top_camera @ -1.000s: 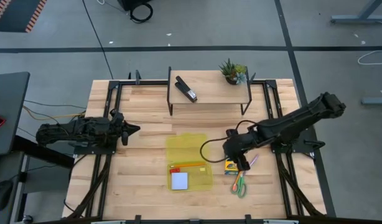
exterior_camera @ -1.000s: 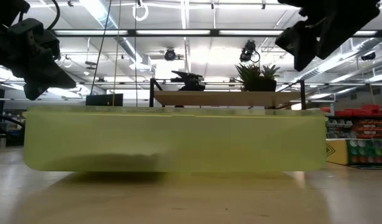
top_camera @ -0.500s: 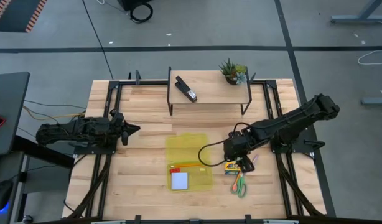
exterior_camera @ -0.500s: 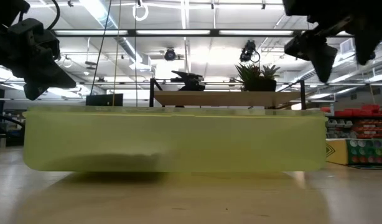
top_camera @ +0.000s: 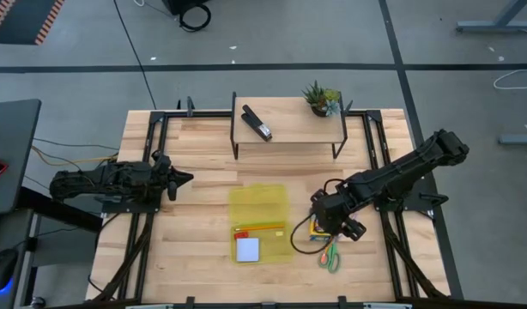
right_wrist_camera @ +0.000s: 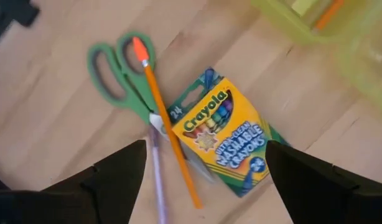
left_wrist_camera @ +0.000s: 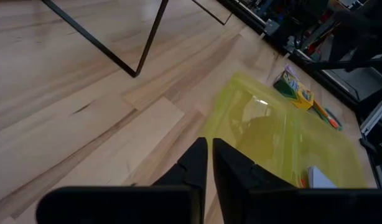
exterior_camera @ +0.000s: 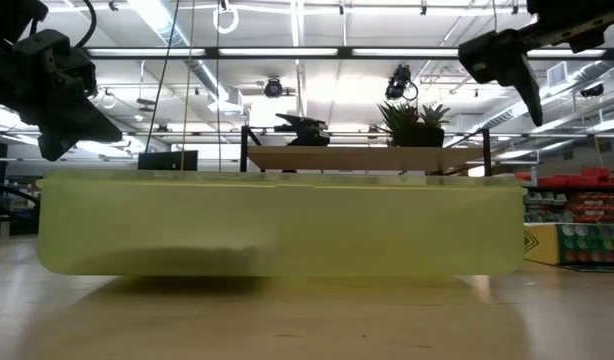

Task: Pack school essentials
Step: Put the yellow crayon box into the yellow supply box

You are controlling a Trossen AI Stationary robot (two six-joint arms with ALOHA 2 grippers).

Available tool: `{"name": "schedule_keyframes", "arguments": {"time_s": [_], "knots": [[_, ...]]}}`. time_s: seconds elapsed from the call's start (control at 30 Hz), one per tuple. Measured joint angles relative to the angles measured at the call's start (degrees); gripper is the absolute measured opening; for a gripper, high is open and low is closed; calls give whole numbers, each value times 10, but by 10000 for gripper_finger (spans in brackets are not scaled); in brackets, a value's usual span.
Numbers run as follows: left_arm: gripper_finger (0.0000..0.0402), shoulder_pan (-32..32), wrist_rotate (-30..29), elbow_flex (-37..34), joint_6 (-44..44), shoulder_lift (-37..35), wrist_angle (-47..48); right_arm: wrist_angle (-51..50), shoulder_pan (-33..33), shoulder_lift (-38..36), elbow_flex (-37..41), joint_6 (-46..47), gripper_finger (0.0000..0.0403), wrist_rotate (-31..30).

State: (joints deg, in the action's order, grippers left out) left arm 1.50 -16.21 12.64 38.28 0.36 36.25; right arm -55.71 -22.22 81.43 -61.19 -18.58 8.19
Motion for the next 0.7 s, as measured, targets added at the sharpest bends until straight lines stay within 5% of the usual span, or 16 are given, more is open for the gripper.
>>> {"name": "schedule_keyframes", "arguments": {"time_s": [0.7], "knots": [[28,0,0,0,0,0,0,-1,-4,0,-17,-190,337,-33]]}}
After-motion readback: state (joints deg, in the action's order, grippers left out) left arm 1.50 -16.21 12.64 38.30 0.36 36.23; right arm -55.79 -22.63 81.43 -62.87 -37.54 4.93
